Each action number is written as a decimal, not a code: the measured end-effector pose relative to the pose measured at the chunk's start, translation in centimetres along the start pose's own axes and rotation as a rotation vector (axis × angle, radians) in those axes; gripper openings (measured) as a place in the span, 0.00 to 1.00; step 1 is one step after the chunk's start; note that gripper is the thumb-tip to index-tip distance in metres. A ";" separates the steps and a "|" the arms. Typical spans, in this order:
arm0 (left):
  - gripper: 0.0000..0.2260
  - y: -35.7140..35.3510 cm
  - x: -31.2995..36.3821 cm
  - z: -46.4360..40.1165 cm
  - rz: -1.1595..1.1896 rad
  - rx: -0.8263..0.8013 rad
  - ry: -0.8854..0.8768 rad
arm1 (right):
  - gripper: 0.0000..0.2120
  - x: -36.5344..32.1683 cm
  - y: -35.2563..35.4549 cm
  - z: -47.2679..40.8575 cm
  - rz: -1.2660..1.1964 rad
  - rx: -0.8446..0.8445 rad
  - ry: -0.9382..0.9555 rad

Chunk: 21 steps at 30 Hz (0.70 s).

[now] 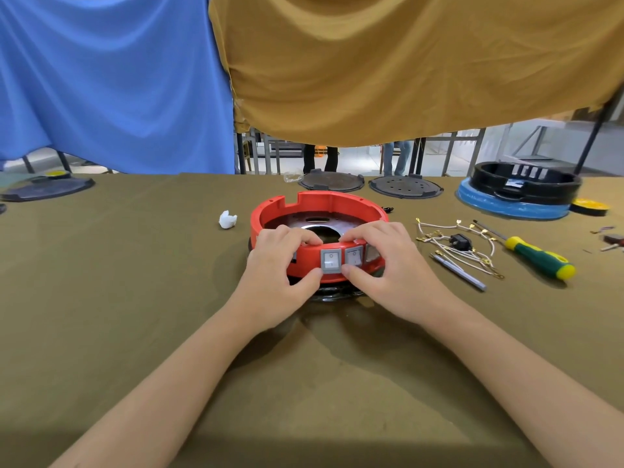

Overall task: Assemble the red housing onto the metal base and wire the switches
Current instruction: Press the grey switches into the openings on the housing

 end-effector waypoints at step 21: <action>0.10 -0.1 -0.1 -0.5 0.036 0.051 -0.056 | 0.15 -0.1 -0.4 -0.4 0.055 0.056 0.070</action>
Point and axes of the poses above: each hand's wrist, its own z-axis away from the middle knuckle, its own y-axis out of the back of the hand, x = y × z, the point moved 9 cm from there along -z, towards the middle knuckle, and after that the axes turned 8 degrees about y, right-handed, at the moved point
